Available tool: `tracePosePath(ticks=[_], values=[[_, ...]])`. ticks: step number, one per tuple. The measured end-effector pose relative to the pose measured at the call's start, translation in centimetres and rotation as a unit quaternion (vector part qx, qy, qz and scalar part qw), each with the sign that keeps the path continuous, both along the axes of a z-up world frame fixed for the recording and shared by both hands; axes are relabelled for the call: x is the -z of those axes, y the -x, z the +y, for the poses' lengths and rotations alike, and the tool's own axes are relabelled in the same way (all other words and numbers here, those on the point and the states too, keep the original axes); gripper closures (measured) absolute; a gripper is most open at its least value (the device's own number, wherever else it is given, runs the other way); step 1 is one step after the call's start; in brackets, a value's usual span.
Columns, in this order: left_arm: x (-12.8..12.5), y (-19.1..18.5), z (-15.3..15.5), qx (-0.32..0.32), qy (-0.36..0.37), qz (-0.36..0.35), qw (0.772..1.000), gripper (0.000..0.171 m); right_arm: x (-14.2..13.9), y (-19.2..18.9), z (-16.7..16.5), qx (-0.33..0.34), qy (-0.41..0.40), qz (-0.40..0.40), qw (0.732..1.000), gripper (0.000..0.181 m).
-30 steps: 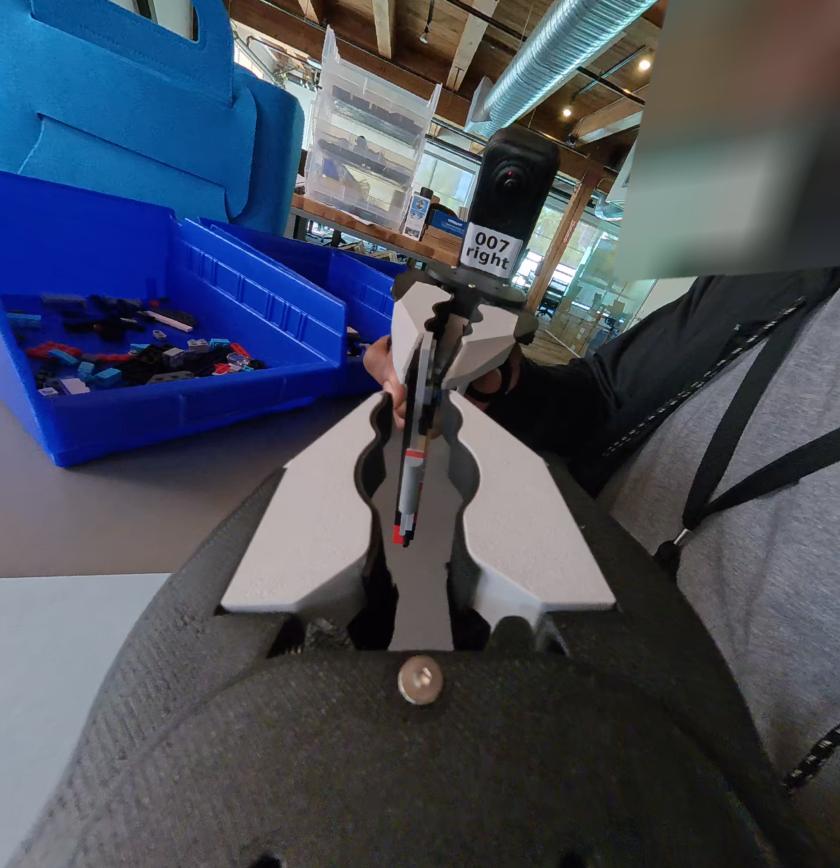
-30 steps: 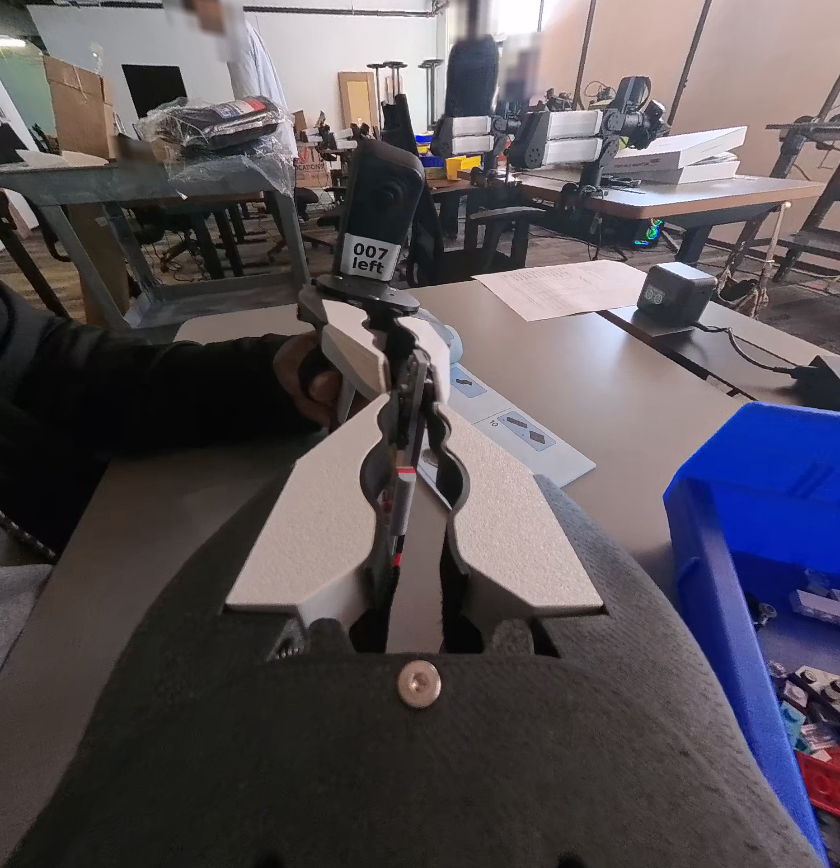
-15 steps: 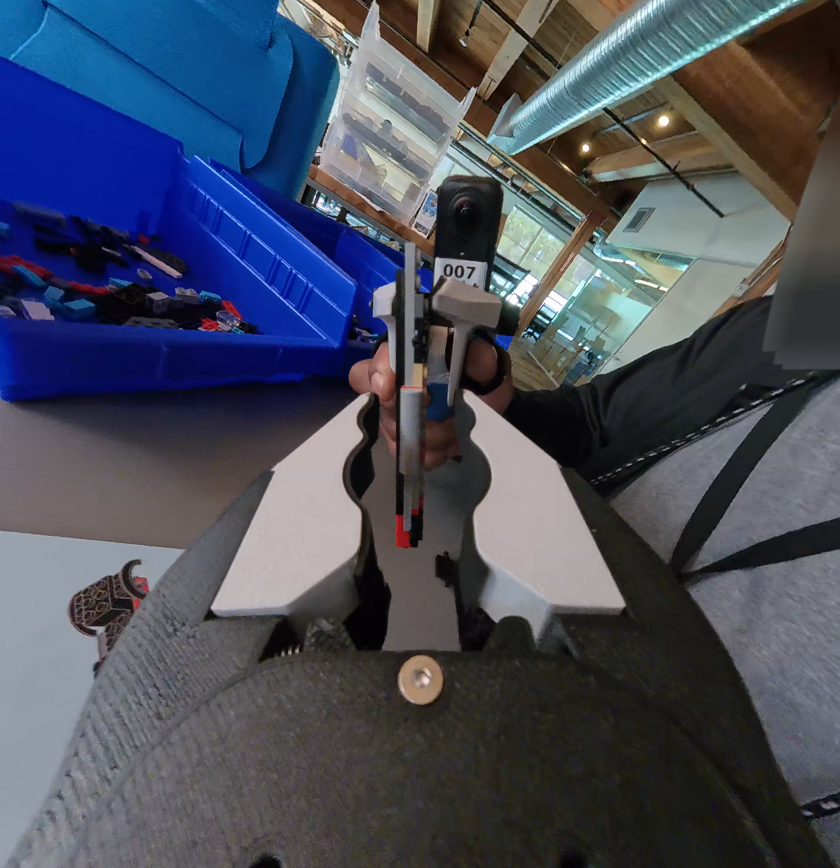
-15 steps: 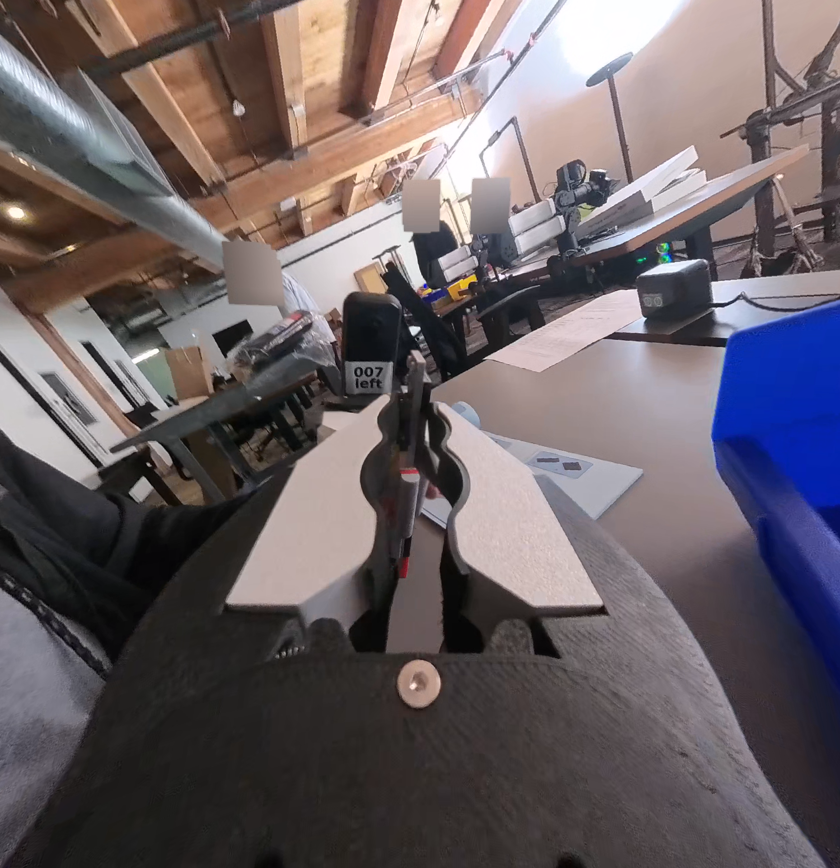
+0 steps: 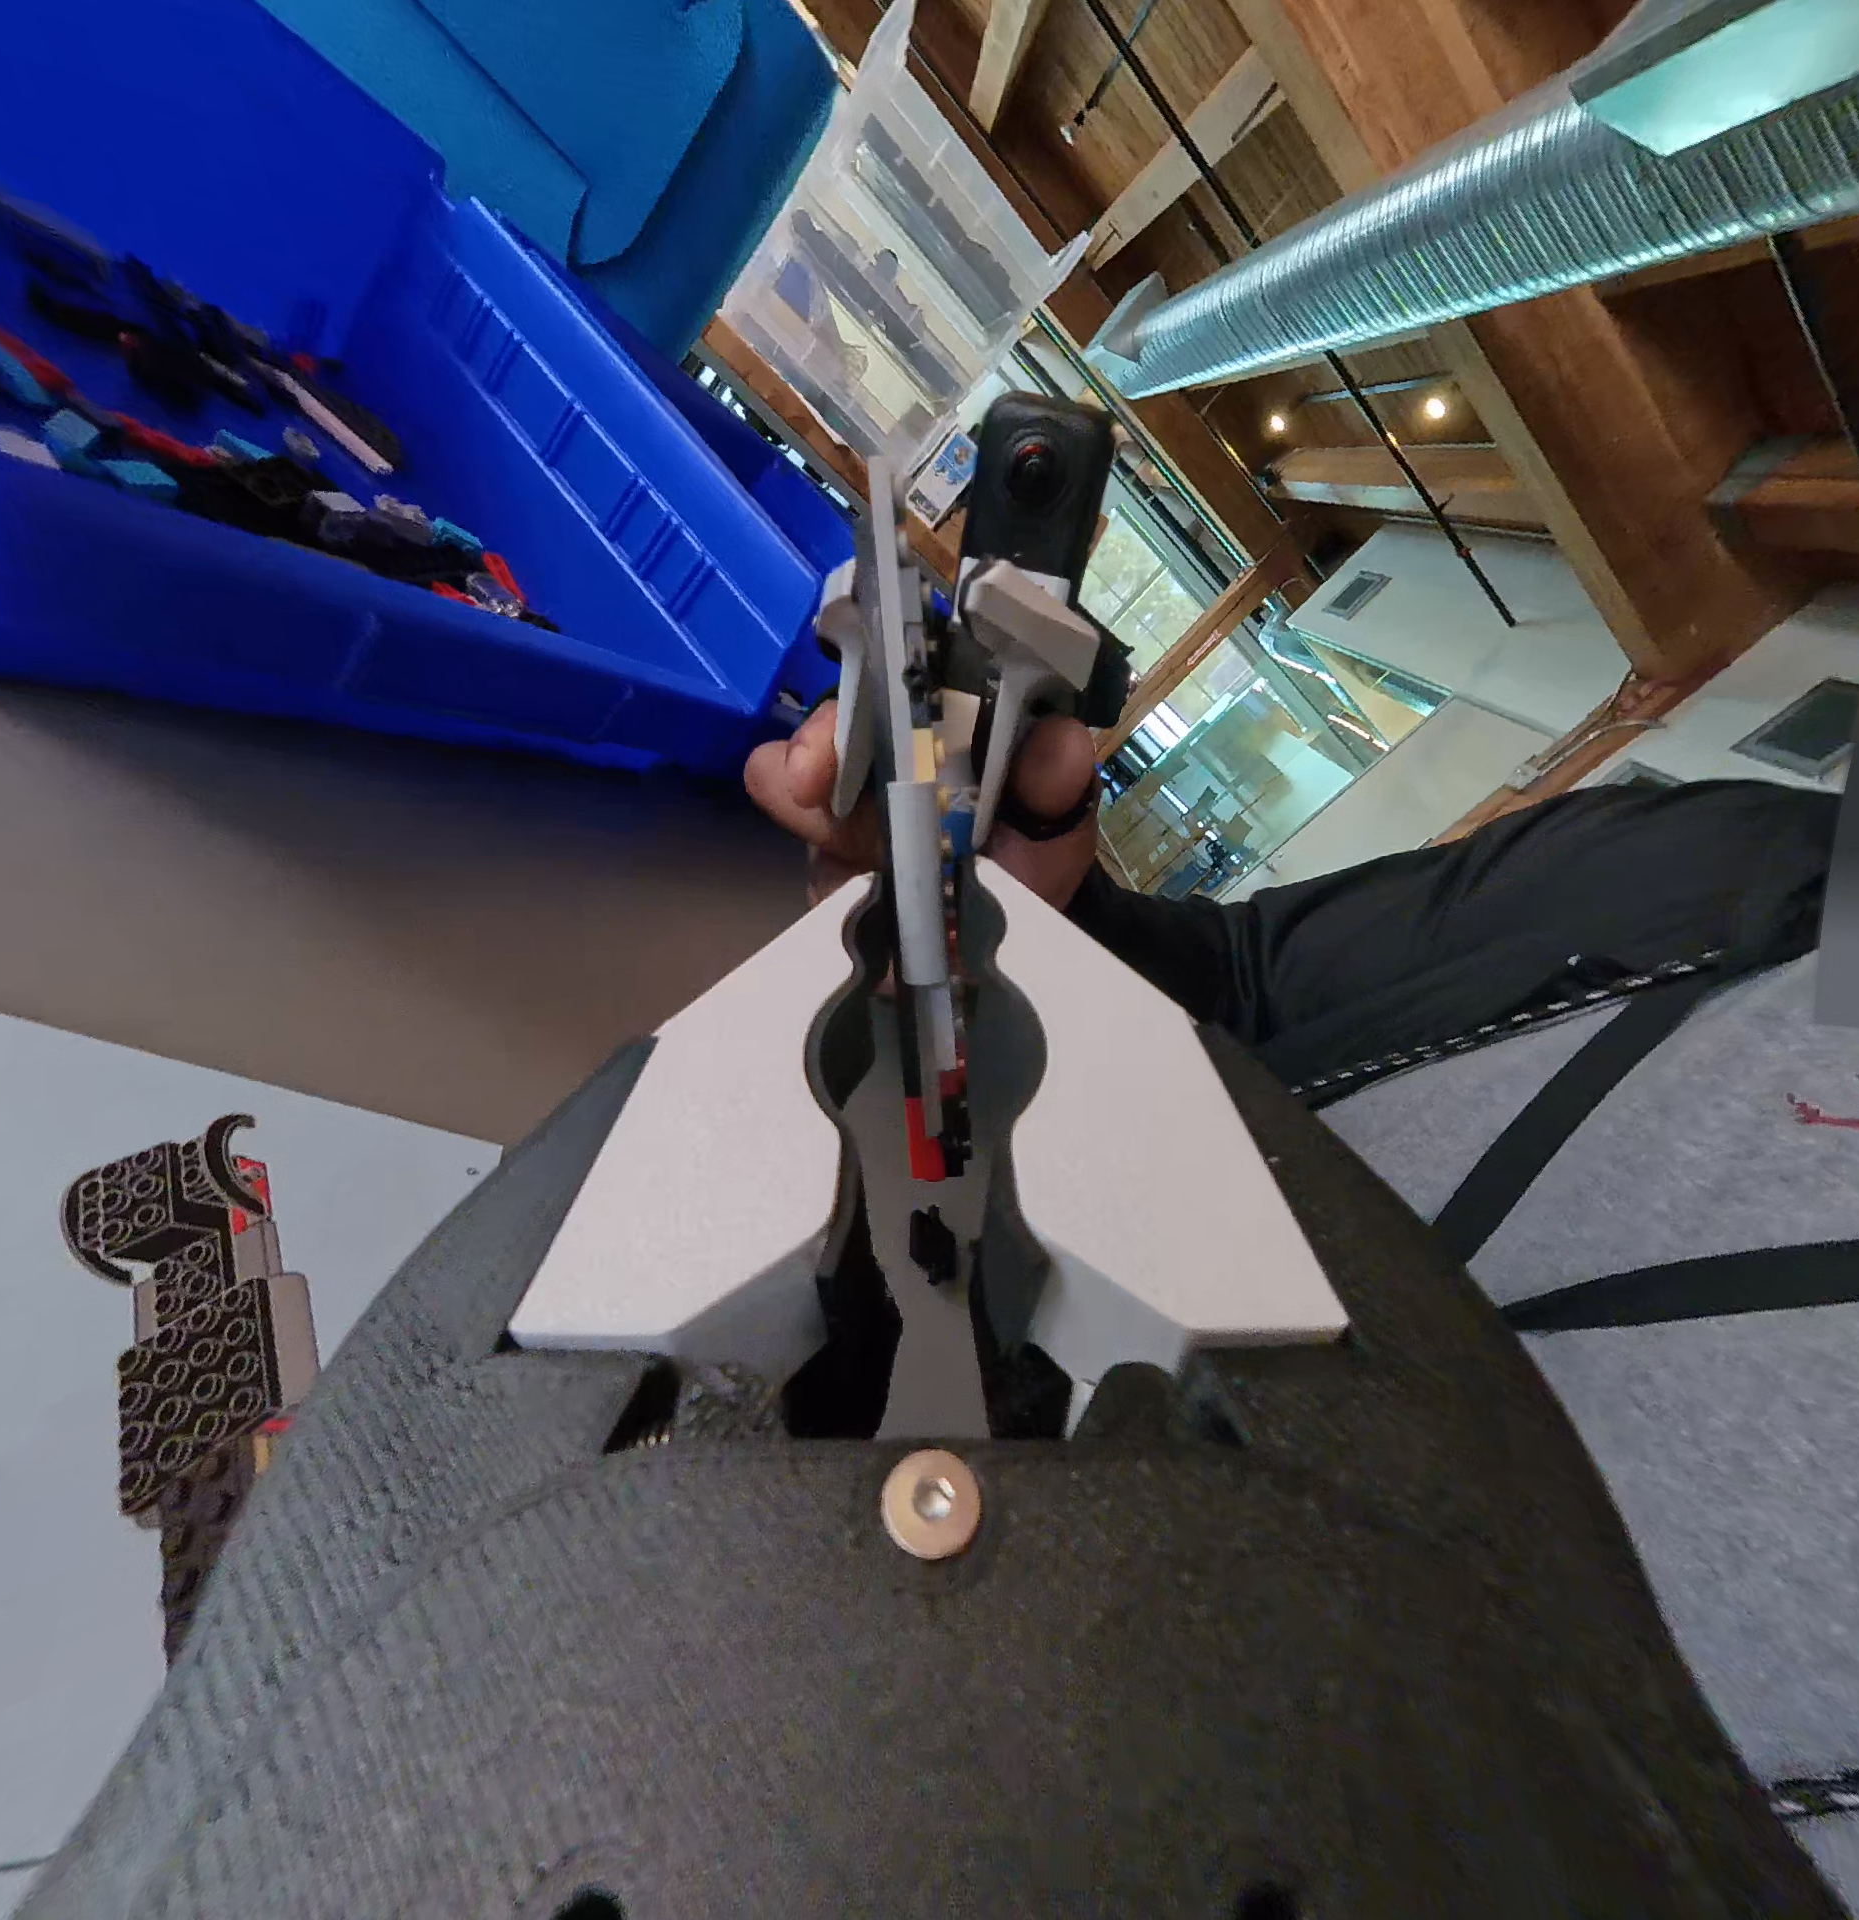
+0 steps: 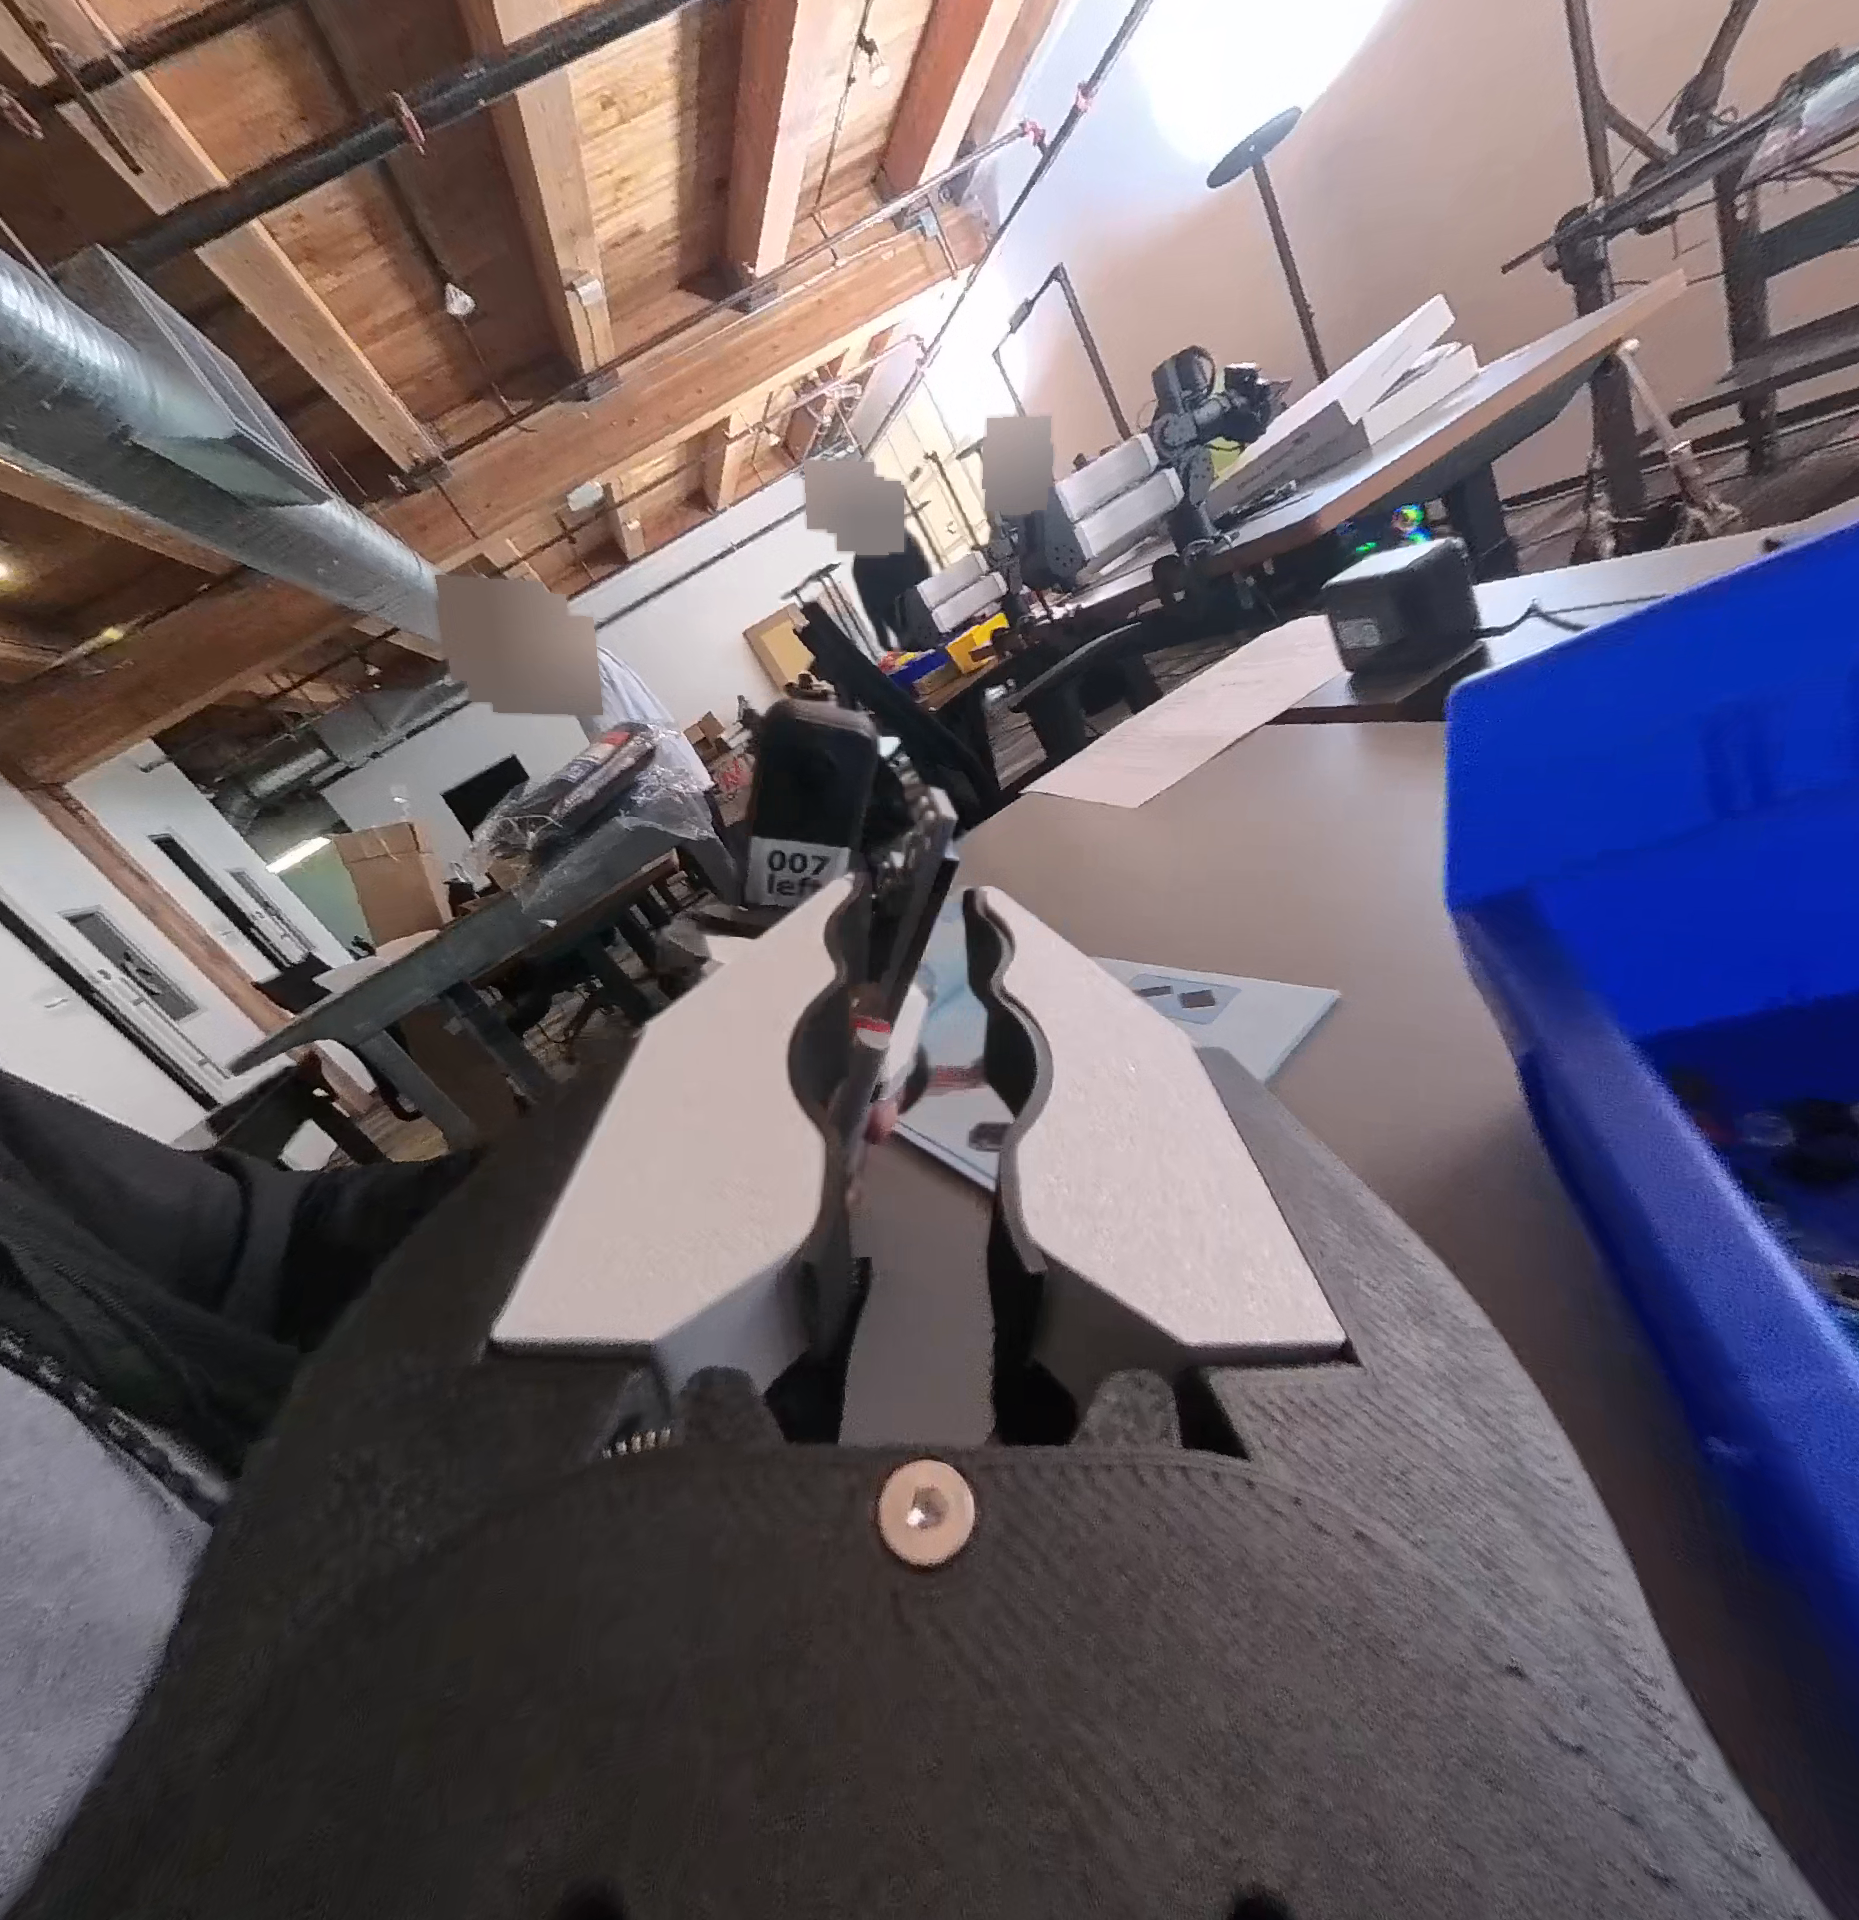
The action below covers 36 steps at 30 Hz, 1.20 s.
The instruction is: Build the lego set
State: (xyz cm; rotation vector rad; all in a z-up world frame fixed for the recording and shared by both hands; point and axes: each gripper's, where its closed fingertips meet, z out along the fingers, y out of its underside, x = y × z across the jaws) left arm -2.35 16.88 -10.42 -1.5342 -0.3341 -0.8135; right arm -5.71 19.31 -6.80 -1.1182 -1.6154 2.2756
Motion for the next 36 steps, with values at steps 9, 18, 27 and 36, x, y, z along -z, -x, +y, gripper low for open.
tracePosePath(ticks=[9,18,27,36], values=[[0.6,0.0,0.2,-0.014,0.023,-0.005,1.0,0.16,1.1,0.0,-1.2,-0.032,-0.02,-0.036,0.999,0.154],[0.5,-0.5,0.4,-0.035,0.043,0.116,0.992,0.16,0.9,-0.7,-1.8,-0.063,0.003,-0.018,0.998,0.165],[-0.5,-1.0,0.3,-0.035,0.022,0.149,0.988,0.16,-0.3,-1.5,-2.0,-0.078,0.024,0.019,0.997,0.166],[-0.2,-0.9,0.2,-0.032,0.032,0.122,0.992,0.16,0.1,-1.3,-2.4,-0.078,0.015,0.009,0.997,0.165]])
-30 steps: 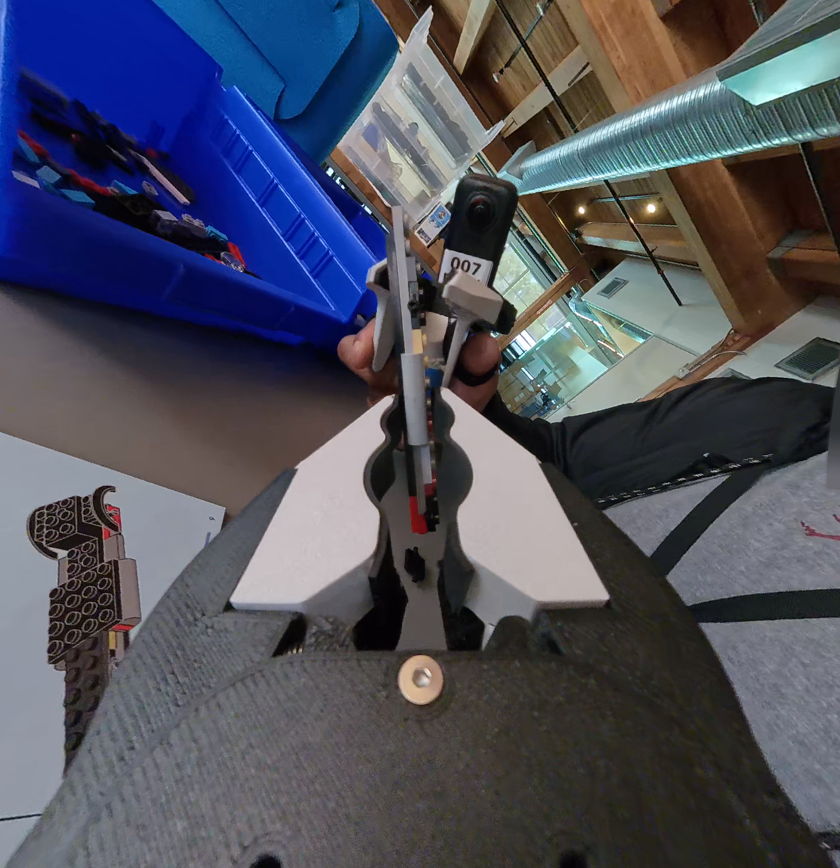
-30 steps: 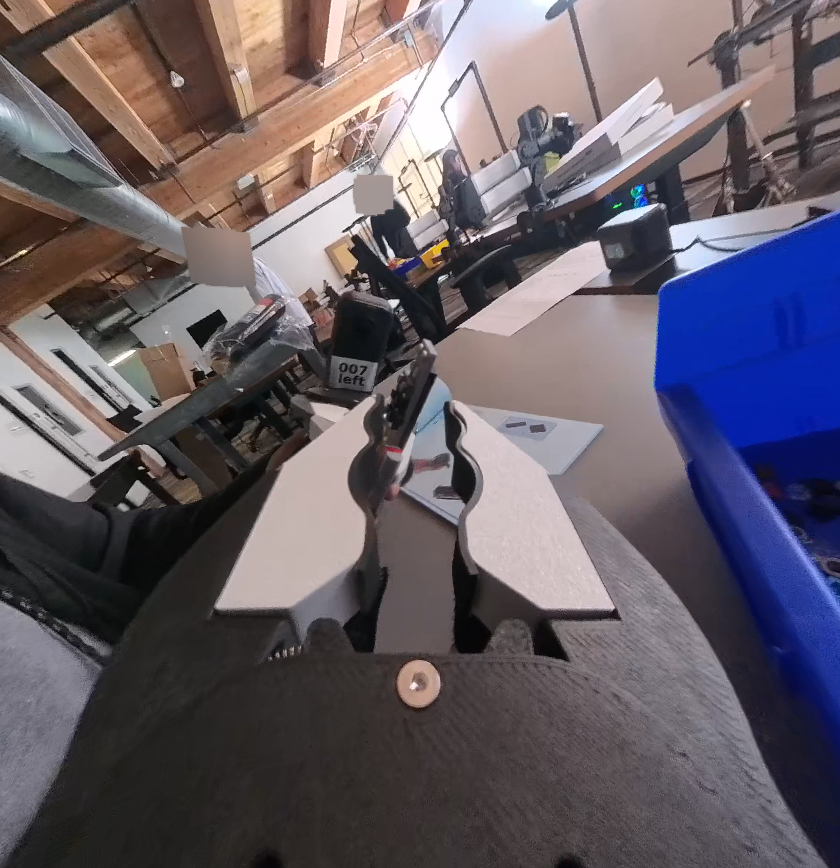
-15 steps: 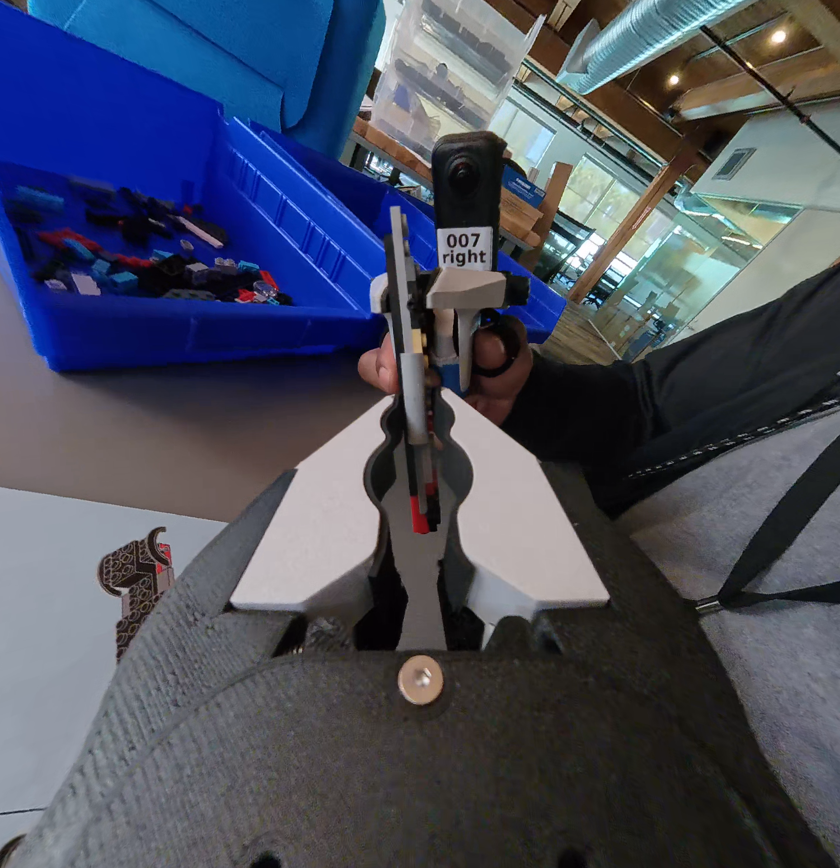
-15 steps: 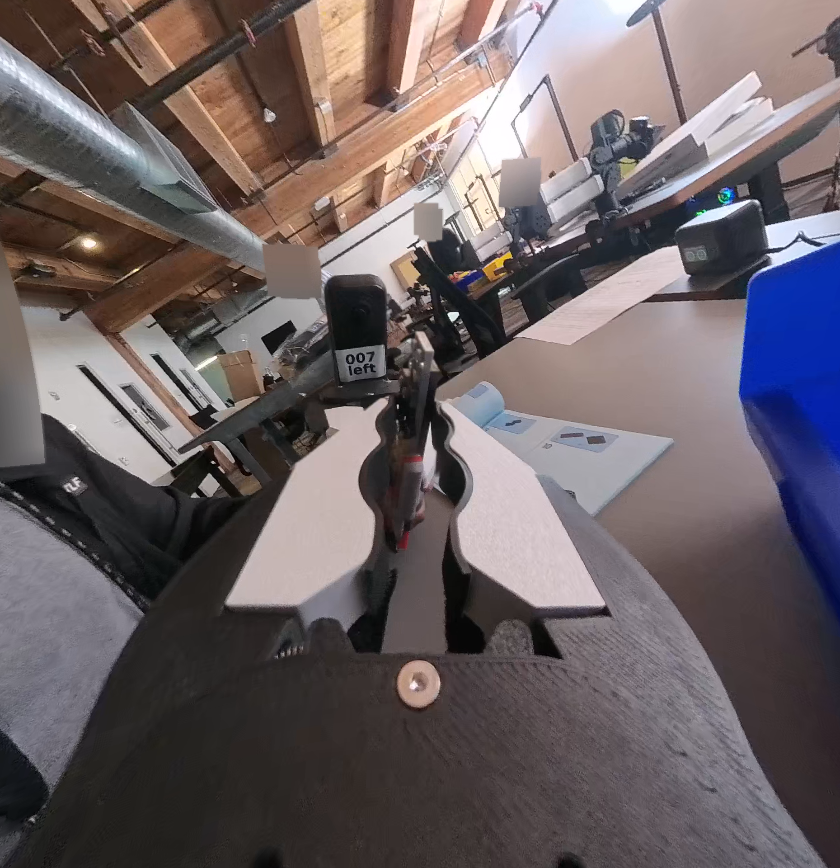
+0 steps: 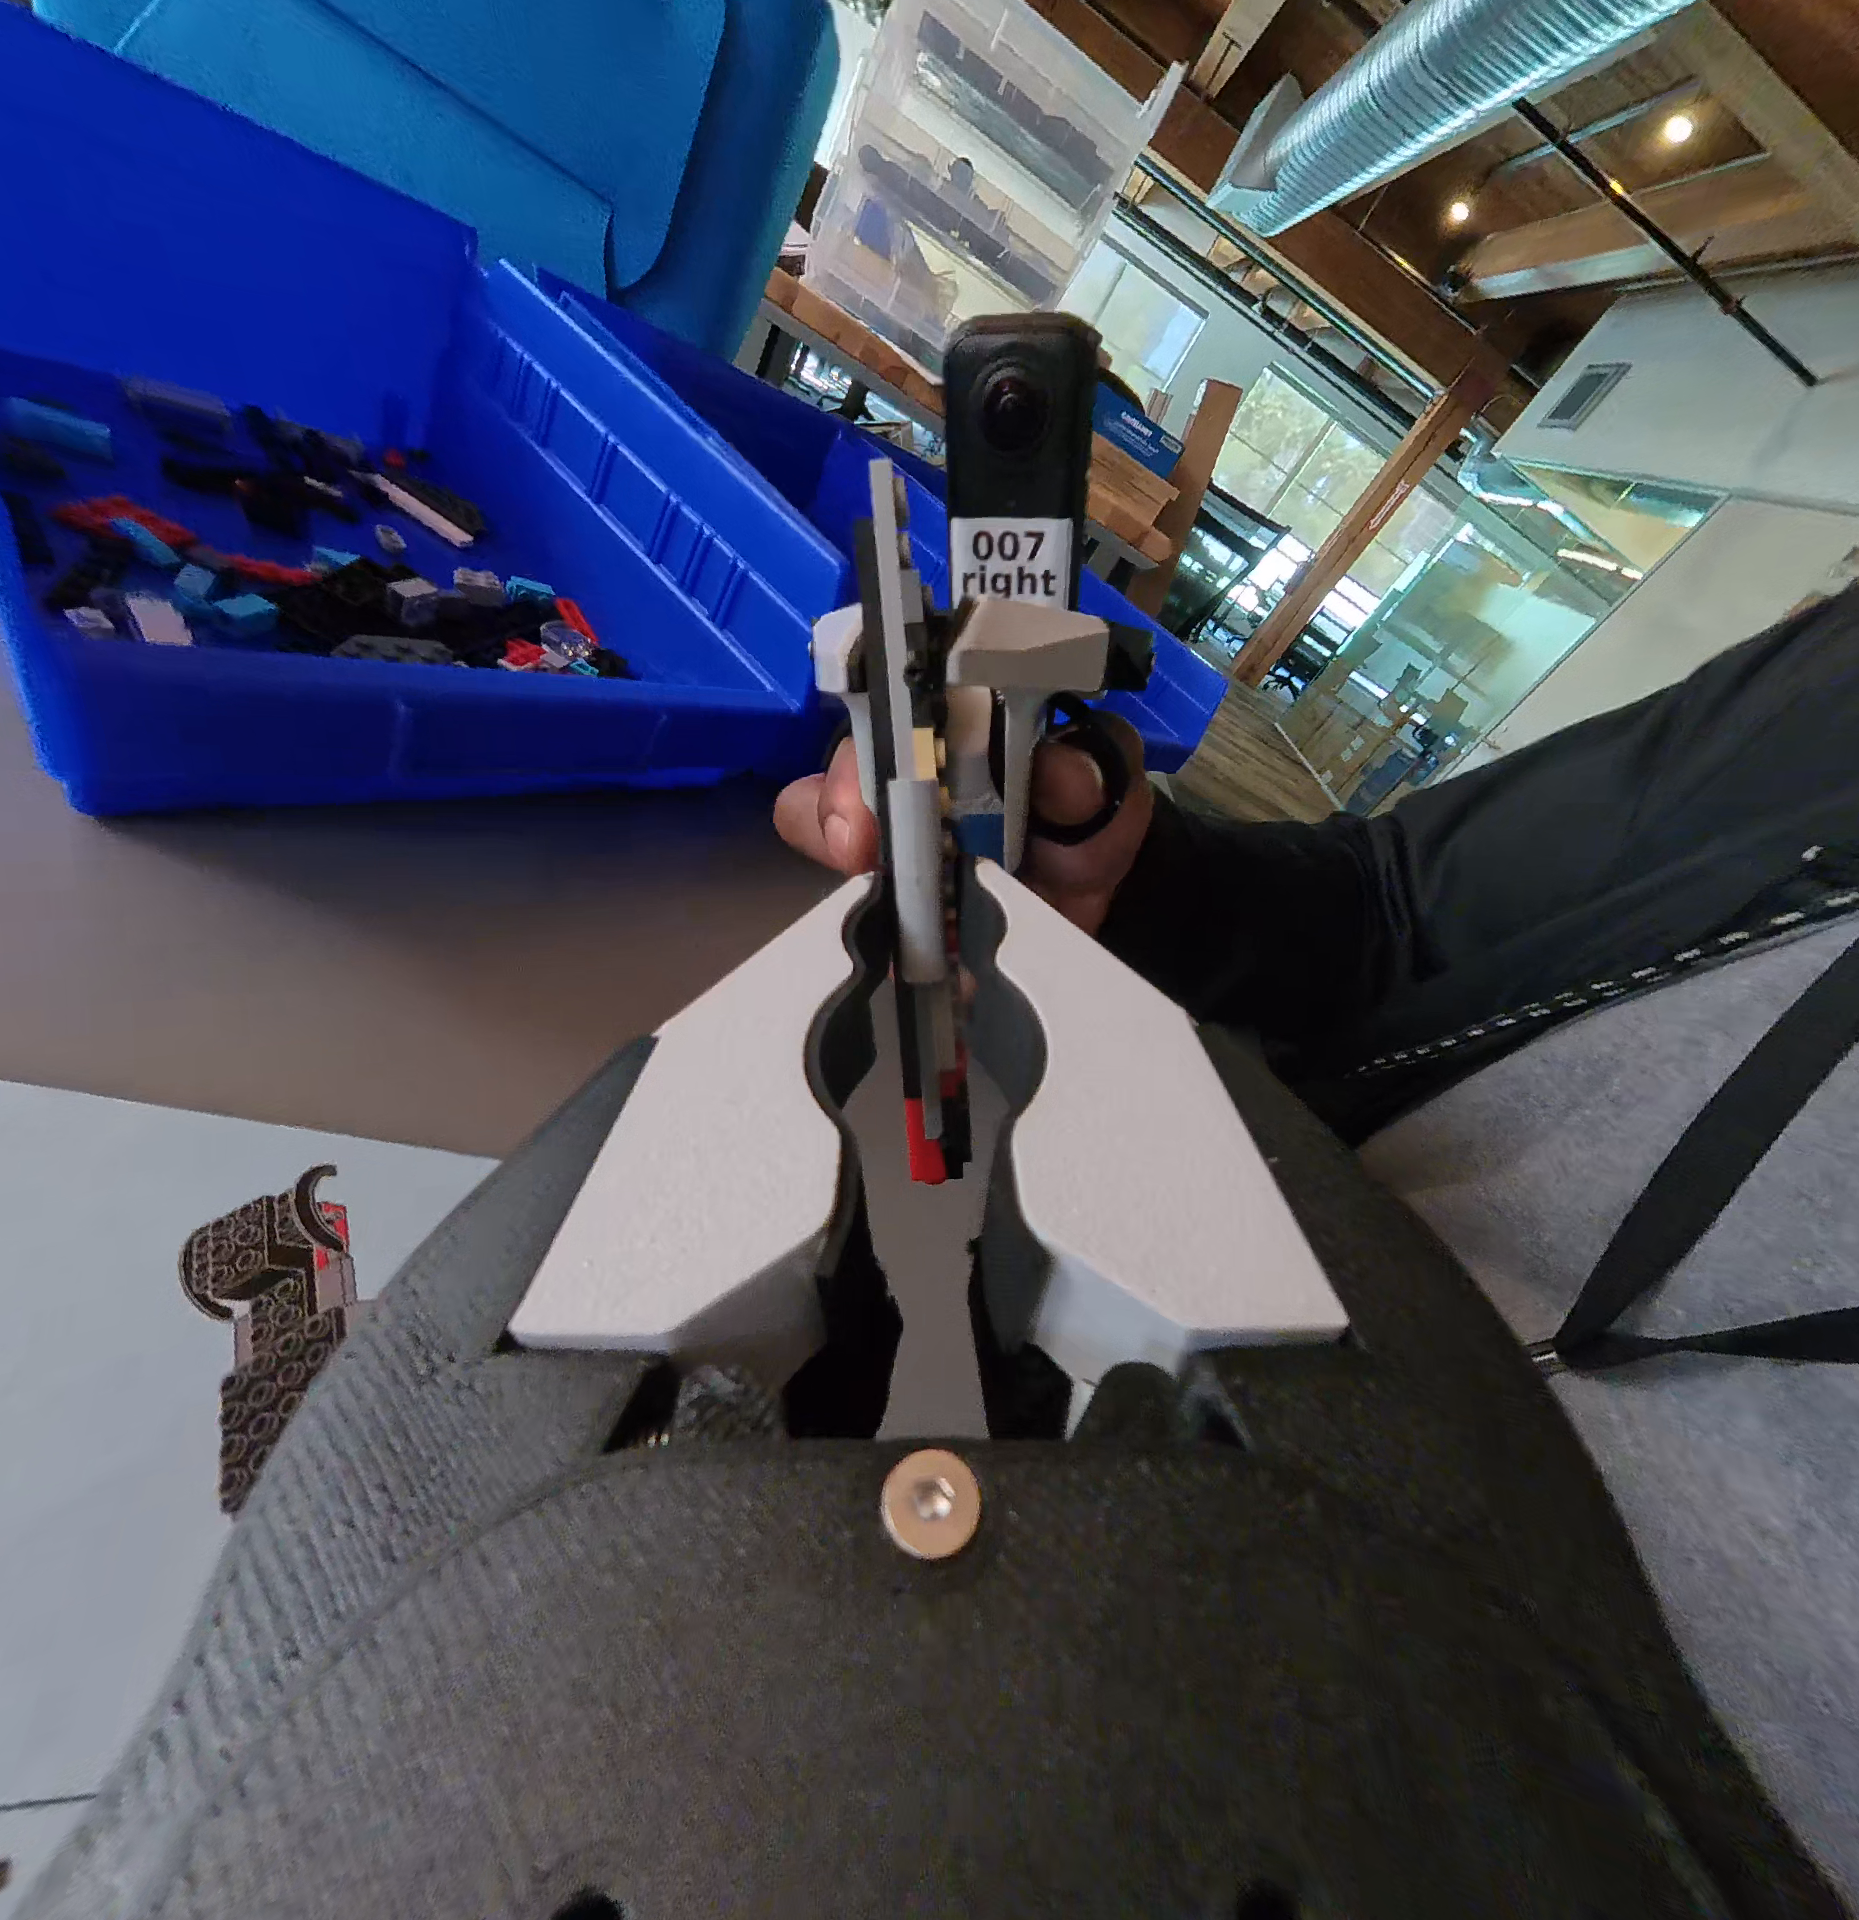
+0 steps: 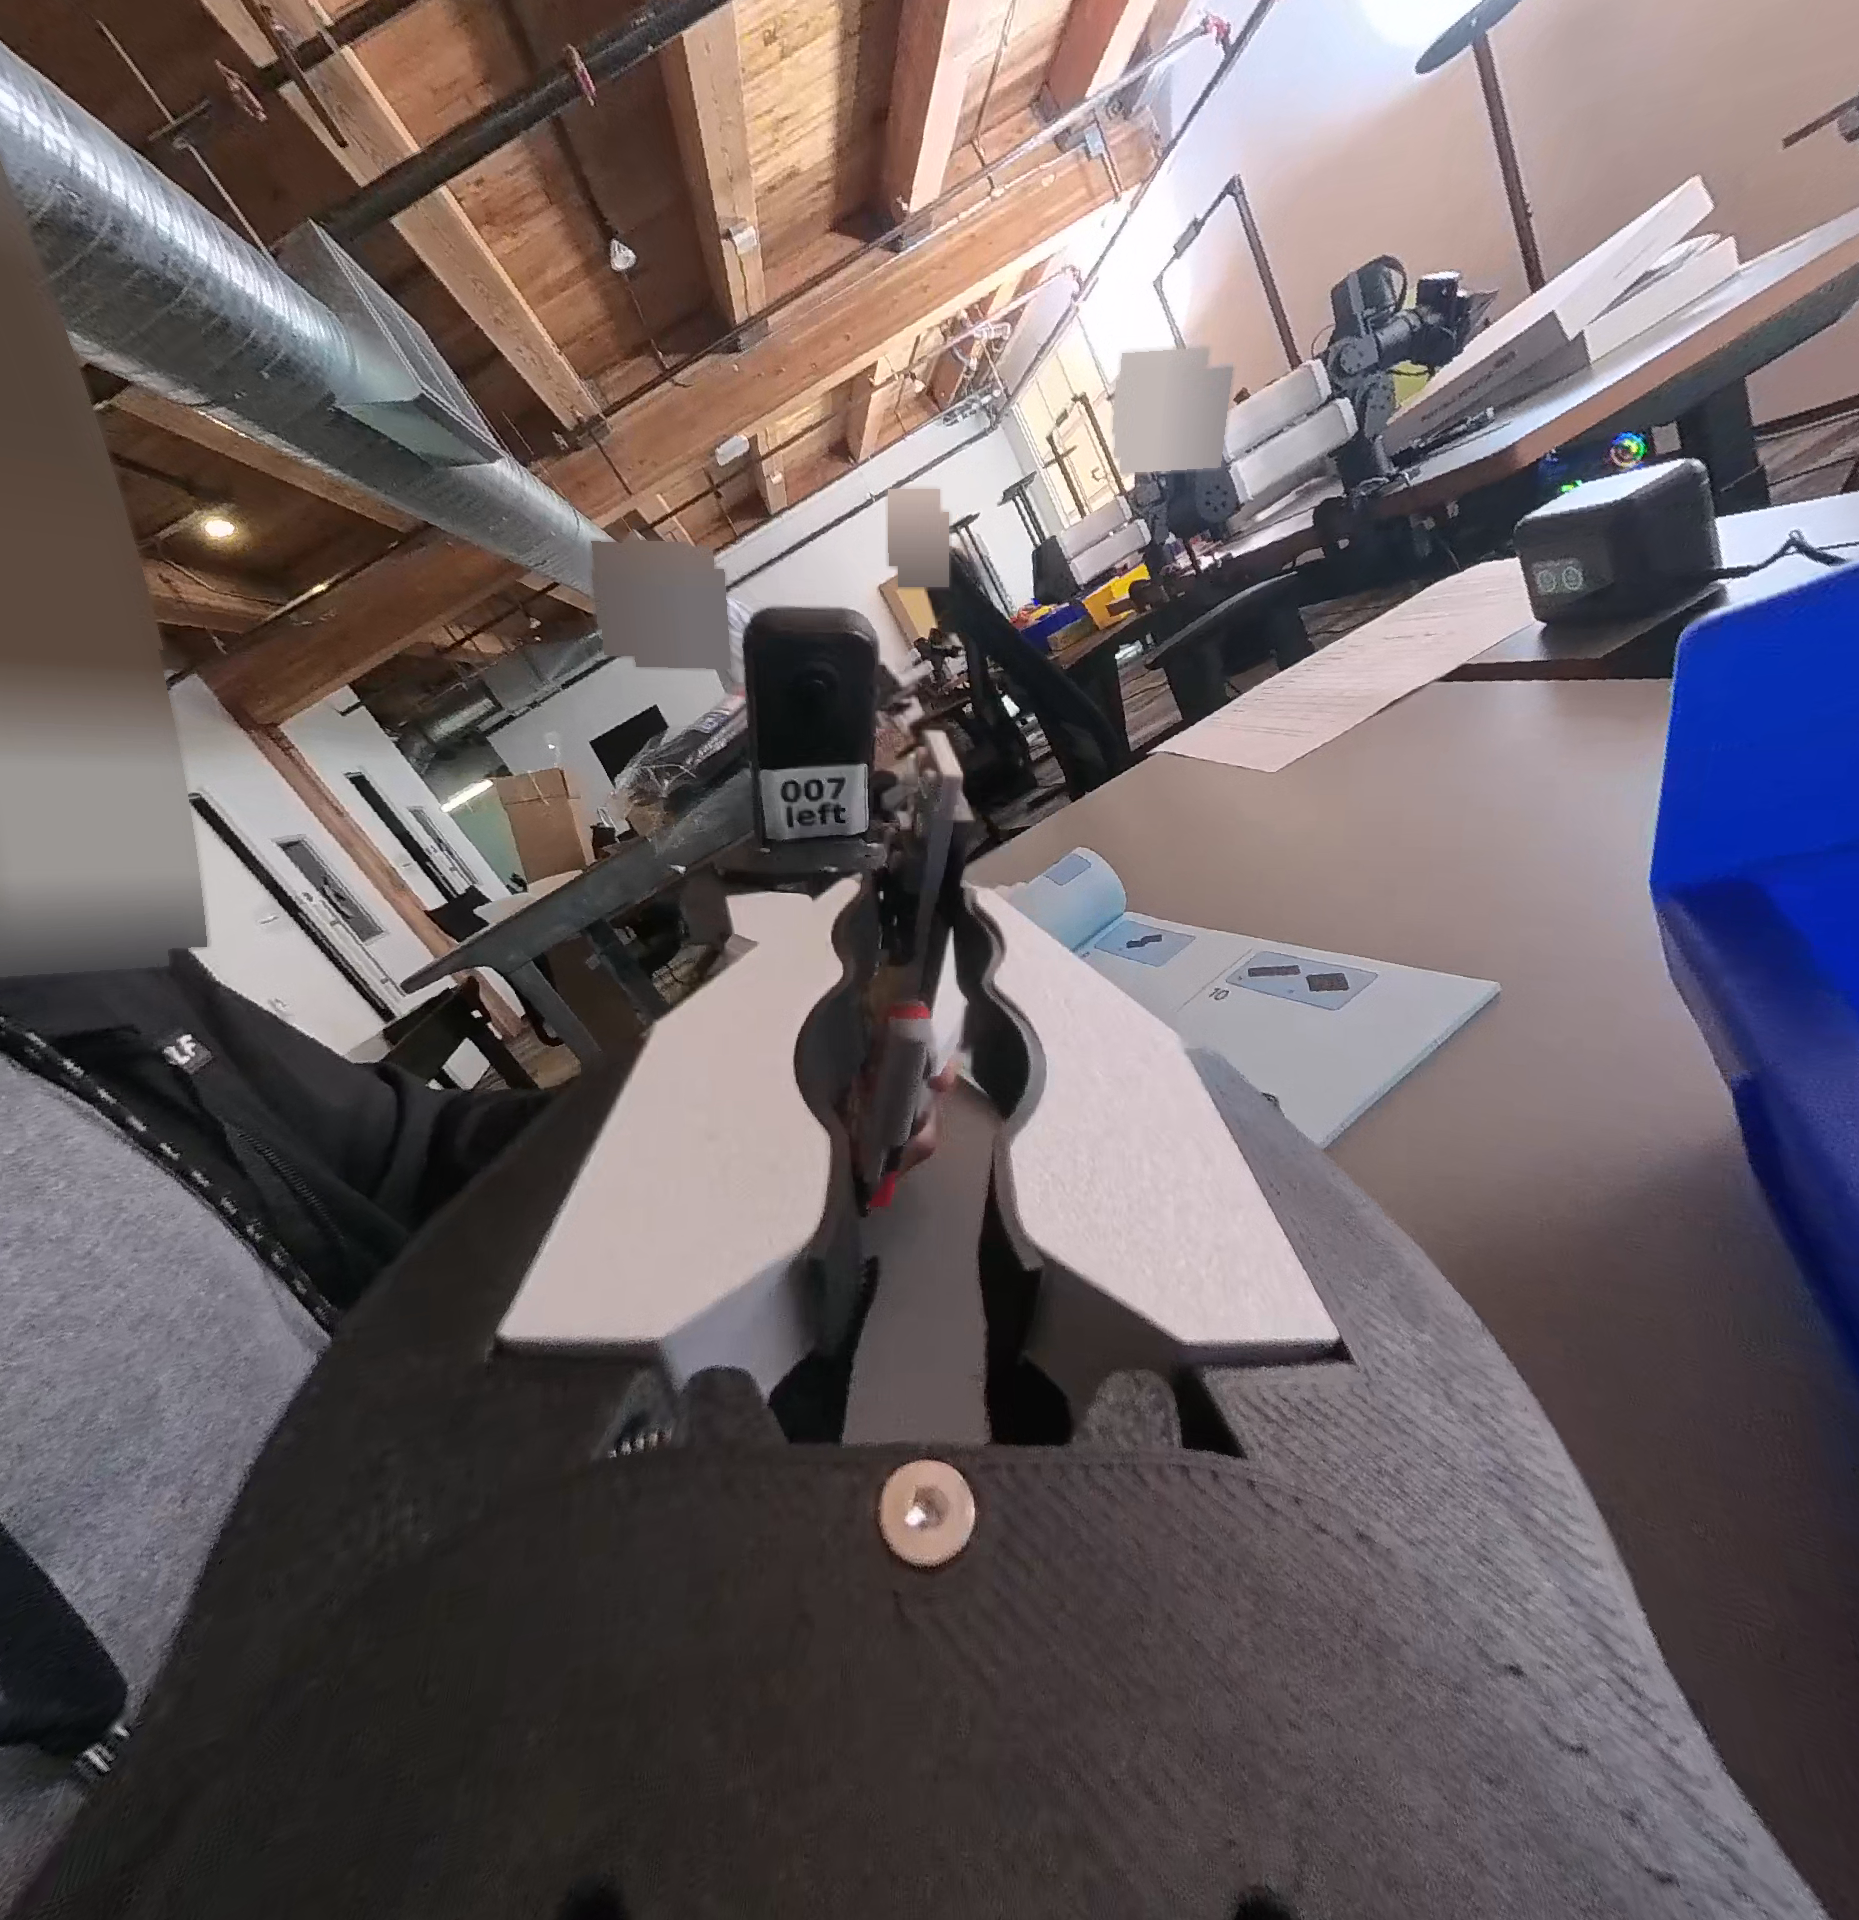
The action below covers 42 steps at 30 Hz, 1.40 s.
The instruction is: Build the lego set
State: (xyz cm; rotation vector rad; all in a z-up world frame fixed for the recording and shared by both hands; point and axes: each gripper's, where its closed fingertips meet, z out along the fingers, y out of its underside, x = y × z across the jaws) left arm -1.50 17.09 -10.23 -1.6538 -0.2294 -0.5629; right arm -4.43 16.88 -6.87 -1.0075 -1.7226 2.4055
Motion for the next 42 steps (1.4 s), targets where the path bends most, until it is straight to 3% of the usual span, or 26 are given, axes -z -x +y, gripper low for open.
tracePosePath(ticks=[6,10,14,21,22,26,30,35,42], values=[[0.5,-0.2,-1.0,0.021,0.008,-0.175,0.984,0.161,1.5,-1.1,0.7,-0.016,-0.058,-0.02,0.998,0.142],[2.7,-1.9,-3.4,0.01,0.051,-0.235,0.971,0.161,5.1,-4.4,1.0,-0.027,-0.22,-0.003,0.975,0.143],[4.0,-4.3,-5.4,0.014,0.079,-0.242,0.967,0.161,9.3,-8.1,0.4,-0.077,-0.369,0.003,0.926,0.145],[3.8,-4.5,-6.3,0.01,0.072,-0.229,0.971,0.161,13.6,-10.7,-1.7,-0.132,-0.497,0.011,0.858,0.154],[3.8,-4.5,-6.3,0.01,0.071,-0.228,0.971,0.161,13.7,-10.7,-2.0,-0.132,-0.502,0.017,0.855,0.162],[3.7,-4.3,-6.2,0.016,0.072,-0.227,0.971,0.161,13.1,-9.8,-2.5,-0.115,-0.497,0.025,0.86,0.163],[4.3,-4.0,-5.9,0.016,0.091,-0.228,0.969,0.161,9.3,-8.0,-2.5,-0.061,-0.432,0.051,0.898,0.161],[4.3,-4.0,-5.9,0.024,0.088,-0.231,0.969,0.161,6.6,-6.9,-1.4,-0.01,-0.383,0.07,0.921,0.15],[4.3,-3.7,-6.0,0.016,0.087,-0.236,0.968,0.161,10.1,-7.8,-0.4,-0.017,-0.419,0.018,0.908,0.15]])
